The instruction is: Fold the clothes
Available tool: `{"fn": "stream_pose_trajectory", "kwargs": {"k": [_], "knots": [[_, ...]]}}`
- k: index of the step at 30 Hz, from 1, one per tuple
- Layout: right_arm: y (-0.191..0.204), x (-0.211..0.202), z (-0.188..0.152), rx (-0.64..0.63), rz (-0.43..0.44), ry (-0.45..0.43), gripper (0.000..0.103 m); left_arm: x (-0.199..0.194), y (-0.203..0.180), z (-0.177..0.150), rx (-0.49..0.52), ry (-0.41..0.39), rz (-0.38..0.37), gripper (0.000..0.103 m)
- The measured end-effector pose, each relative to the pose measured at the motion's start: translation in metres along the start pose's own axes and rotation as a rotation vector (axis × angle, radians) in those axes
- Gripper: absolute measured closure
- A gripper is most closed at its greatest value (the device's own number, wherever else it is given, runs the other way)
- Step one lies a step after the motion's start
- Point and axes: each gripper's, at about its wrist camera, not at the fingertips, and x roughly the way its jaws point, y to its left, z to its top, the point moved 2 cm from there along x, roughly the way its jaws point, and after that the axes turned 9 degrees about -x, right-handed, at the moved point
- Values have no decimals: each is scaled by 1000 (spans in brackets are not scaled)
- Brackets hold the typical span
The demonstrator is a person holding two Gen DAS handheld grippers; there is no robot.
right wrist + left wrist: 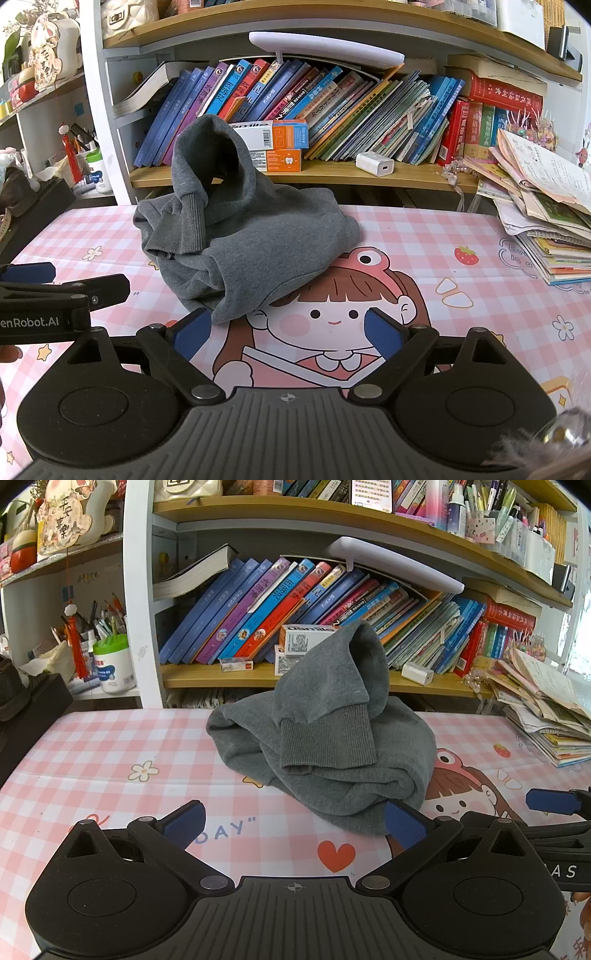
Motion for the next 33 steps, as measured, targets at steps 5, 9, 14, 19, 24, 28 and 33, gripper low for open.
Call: {"fn": "stream_pose_trajectory", "kwargs": {"k": [5, 9, 14, 19, 24, 28, 33], "knots": [[0, 0, 0, -1, 0, 1, 13, 0, 0, 0, 1, 1, 1, 0], [0, -1, 0, -1, 2, 0, 13, -1, -1, 0, 0, 0, 4, 0], [0, -1, -1, -1, 2, -1, 13, -1, -1, 0, 0, 1, 6, 0], [-1, 0, -1, -3, 6, -1, 13, 0, -1, 0, -3, 3, 13, 0], [-2, 1, -1, -5, 11, 0, 13, 1, -3, 0, -5, 4, 19, 0], [-3, 2, -1, -6, 15, 3, 13, 2, -2, 0, -11, 12, 20, 0], [-4, 7, 0, -16, 20, 10, 13, 4, -2, -1, -19, 16, 15, 0]]}}
